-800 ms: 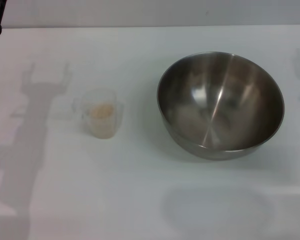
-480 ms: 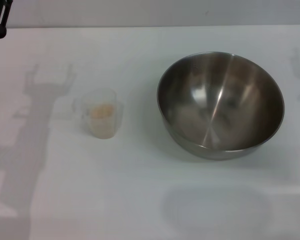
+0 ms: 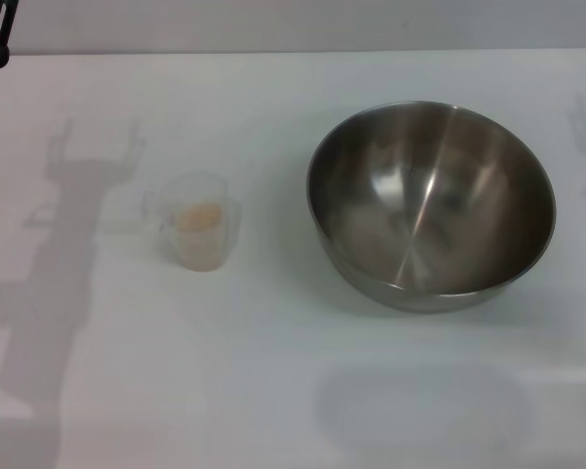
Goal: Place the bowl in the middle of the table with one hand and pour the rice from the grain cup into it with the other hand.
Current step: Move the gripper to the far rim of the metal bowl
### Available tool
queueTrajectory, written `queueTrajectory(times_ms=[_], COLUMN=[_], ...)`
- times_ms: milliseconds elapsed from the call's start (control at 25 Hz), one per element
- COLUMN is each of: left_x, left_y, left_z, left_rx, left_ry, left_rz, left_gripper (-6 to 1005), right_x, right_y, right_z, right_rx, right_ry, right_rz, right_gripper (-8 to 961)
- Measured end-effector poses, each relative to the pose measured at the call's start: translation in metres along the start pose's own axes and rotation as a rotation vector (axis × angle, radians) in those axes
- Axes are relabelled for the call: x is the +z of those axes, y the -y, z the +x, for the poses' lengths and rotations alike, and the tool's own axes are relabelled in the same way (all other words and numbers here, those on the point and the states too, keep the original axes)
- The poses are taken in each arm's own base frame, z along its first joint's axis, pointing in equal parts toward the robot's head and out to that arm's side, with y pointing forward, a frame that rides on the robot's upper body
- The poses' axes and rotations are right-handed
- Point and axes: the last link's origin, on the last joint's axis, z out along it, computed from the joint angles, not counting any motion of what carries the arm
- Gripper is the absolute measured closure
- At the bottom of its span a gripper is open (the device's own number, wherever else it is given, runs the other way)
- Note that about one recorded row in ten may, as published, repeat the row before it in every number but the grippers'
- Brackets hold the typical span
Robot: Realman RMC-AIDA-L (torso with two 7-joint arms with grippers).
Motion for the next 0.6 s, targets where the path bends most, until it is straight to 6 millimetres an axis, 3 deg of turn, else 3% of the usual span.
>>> queueTrajectory(times_ms=[200, 320, 600], left_x=[-0.002, -0.004, -0.006], left_y=[0.002, 0.003, 0.004], left_z=[0.0, 0.0, 0.0], left_rx=[0.002, 0.005, 0.003], left_ry=[0.002, 0.004, 0.009], left_rz=[0.005, 0.006, 0.004], left_gripper=[128, 129, 130], right_x=[0.008, 0.013, 0.035], right_y=[-0.004, -0.007, -0.028], right_z=[0.008, 0.009, 0.005], right_rx=[-0.193, -0.223, -0.057], right_ry=[-0.059, -0.075, -0.157], right_rz=[-0.011, 0.002, -0.034], right_gripper=[293, 293, 293])
